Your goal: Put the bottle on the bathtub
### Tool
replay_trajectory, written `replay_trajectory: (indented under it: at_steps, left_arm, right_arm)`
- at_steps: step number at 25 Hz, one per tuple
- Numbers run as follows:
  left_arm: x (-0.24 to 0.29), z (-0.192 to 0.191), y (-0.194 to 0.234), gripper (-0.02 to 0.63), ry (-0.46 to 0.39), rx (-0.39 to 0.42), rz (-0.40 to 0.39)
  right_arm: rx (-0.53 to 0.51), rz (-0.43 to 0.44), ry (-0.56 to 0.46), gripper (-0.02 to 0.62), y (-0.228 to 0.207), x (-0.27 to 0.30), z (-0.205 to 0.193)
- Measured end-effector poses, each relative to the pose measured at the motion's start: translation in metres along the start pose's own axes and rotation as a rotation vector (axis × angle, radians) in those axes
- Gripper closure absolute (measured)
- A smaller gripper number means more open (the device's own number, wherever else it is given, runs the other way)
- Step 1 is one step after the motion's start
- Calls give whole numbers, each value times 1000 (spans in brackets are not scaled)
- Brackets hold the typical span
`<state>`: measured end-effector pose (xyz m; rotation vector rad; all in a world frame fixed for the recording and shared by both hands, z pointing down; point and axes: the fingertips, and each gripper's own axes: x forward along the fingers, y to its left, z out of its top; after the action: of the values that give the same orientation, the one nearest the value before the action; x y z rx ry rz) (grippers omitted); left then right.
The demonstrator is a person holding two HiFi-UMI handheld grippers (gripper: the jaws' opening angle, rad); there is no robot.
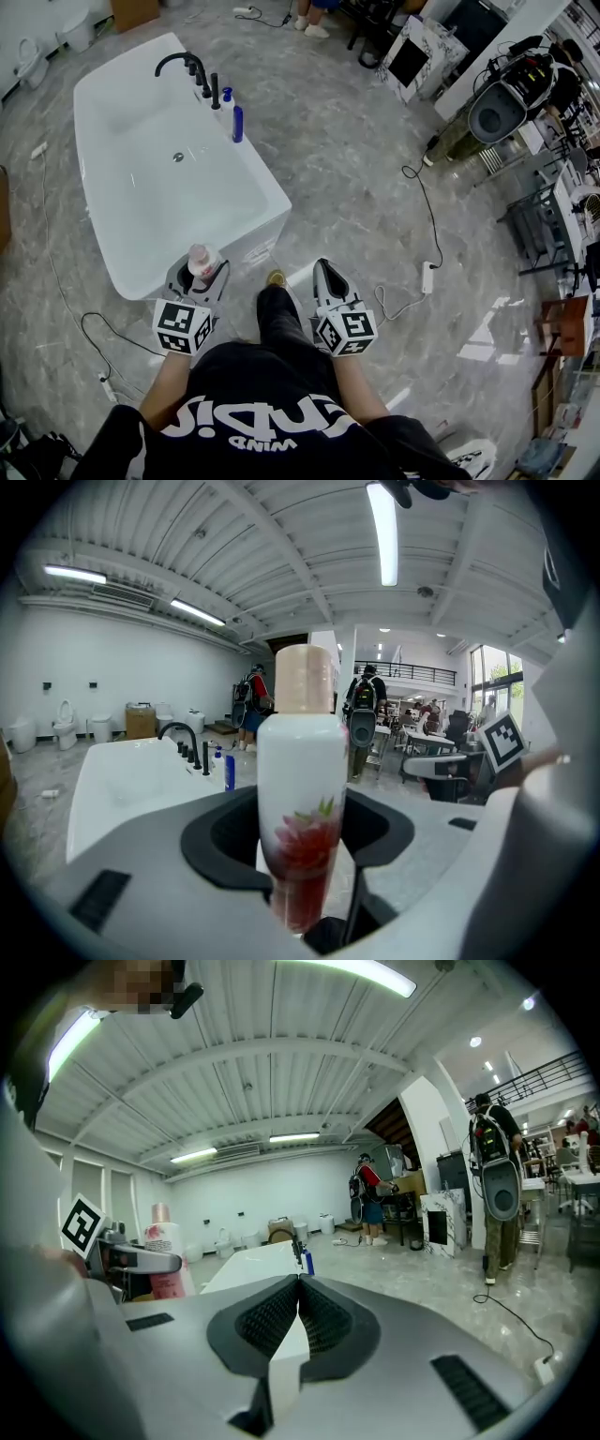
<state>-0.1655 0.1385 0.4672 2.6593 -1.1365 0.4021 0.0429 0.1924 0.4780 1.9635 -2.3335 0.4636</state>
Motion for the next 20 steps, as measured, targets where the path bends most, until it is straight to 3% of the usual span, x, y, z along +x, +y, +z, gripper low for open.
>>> replay_trajectory:
  at_steps: [20]
  left_arm:
    - [142,80,29,380,-7,-35,89]
  right_arm:
    - [-13,88,24,572,-104,124,75]
